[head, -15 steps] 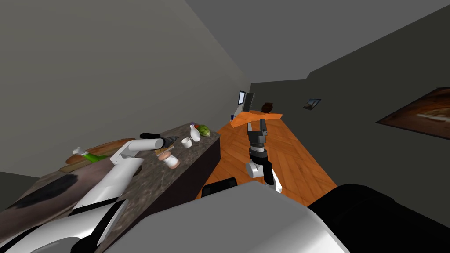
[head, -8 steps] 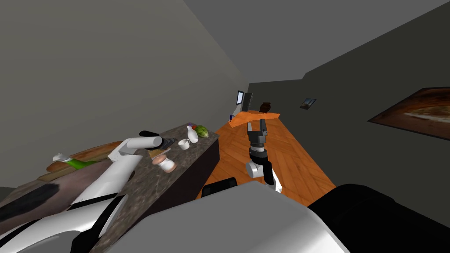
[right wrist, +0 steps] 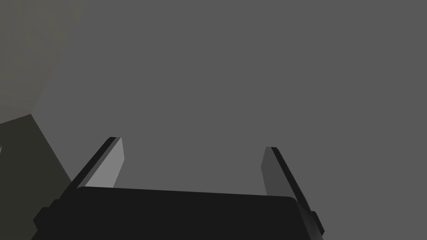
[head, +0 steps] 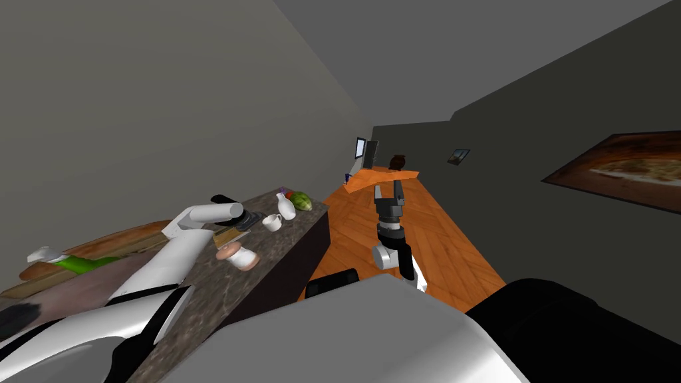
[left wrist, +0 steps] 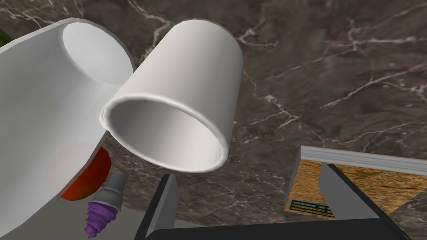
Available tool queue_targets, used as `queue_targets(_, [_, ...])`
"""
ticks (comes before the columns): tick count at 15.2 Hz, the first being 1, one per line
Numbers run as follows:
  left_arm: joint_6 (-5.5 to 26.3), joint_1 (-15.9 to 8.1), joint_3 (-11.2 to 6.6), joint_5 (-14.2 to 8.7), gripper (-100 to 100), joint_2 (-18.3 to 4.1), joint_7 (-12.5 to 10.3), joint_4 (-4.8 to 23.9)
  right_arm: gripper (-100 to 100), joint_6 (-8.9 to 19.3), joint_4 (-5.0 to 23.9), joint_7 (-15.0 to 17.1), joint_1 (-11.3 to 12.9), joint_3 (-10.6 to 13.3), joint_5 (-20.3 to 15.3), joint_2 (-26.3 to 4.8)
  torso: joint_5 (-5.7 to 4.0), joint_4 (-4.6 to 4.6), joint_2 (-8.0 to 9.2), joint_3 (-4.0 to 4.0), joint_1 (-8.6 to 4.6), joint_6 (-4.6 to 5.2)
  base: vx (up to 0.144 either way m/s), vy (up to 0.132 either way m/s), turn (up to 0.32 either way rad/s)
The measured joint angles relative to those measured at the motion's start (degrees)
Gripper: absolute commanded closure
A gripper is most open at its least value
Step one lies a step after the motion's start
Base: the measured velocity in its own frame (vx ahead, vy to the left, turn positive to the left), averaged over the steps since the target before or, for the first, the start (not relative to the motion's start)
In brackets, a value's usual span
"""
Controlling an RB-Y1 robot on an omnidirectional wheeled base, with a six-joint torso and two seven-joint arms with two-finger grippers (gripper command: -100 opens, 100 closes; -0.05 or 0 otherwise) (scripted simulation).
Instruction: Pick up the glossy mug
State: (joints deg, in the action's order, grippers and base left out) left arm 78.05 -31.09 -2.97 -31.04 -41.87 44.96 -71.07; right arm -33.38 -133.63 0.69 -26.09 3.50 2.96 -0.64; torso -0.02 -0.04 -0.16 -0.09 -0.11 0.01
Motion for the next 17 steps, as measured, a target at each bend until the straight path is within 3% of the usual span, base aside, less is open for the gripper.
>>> queue_targets(13, [13.33, -4.26, 0.96, -2.81, -100, -1.83, 4.48, 7.52, 0, 0.00, 0.00, 0.00, 0.00, 0.00, 0.00, 0.00, 0.01, 0.00, 0.00, 0.00, 0.05, -0.02, 0.041, -0.007, -0.049])
queue_targets(15, [14.32, -4.37, 1.03, -2.97, -100, -1.88, 4.75, 7.80, 0, 0.00, 0.00, 0.00, 0.00, 0.00, 0.00, 0.00, 0.02, 0.01, 0.05, 0.02, 0.06, -0.03, 0.006, 0.005, -0.056])
queue_targets(17, [13.33, -4.35, 0.93, -2.66, -100, -1.79, 4.61, 9.26, 0, 0.00, 0.00, 0.00, 0.01, 0.00, 0.00, 0.00, 0.04, 0.04, 0.23, 0.12, 0.15, 0.02, -0.053, 0.034, -0.229])
